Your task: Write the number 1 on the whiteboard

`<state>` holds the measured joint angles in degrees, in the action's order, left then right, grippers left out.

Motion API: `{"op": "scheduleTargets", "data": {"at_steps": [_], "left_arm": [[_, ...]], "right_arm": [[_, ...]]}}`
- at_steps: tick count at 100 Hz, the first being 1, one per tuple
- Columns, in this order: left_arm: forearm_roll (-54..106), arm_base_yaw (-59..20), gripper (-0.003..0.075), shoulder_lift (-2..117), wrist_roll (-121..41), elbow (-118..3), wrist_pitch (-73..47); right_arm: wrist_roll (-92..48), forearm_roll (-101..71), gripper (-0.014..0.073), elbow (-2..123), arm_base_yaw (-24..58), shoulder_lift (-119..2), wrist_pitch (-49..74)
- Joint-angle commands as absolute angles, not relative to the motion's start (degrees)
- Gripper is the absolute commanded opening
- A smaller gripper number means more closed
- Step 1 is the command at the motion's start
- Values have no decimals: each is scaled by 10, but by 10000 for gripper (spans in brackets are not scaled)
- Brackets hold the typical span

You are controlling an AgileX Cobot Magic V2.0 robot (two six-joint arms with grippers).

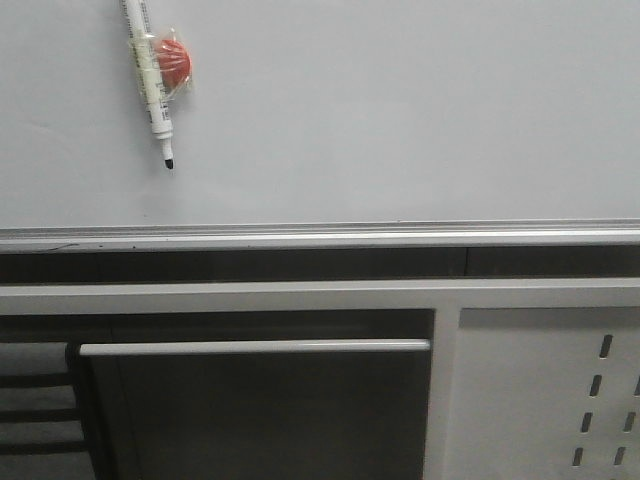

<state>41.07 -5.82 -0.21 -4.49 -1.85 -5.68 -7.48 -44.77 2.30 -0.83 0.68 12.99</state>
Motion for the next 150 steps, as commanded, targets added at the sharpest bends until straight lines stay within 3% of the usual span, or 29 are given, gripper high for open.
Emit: {"op": "scheduleTargets", "data": {"at_steps": [1,32,51,74,102,111,127,150], "left_arm": [[382,-58,-20,5,-50,-77,-75],[369,-58,-20,180,-207,-255,-243],[555,-58,-20,247,-360,-270,-244],[664,-58,-20,313,-397,-271,-262],[844,-58,-20,399,-669,-290,-339],[880,-58,-18,428,-728,-290,-355],[952,-84,-17,481,-806,-291,-370],[952,-171,-18,531,-866,-330,-231]], "right_arm": [[-91,-421,-43,81,-13,-9,145],[-121,-333,-44,257,-13,-185,299],[-124,-334,-44,279,-13,-223,310],[-124,-336,-44,280,-13,-226,310],[-164,-351,-36,280,-13,-230,300],[-164,-351,43,280,-13,-230,302],[-165,-352,316,280,-13,-230,304],[-172,-353,332,280,-13,-230,307]]}}
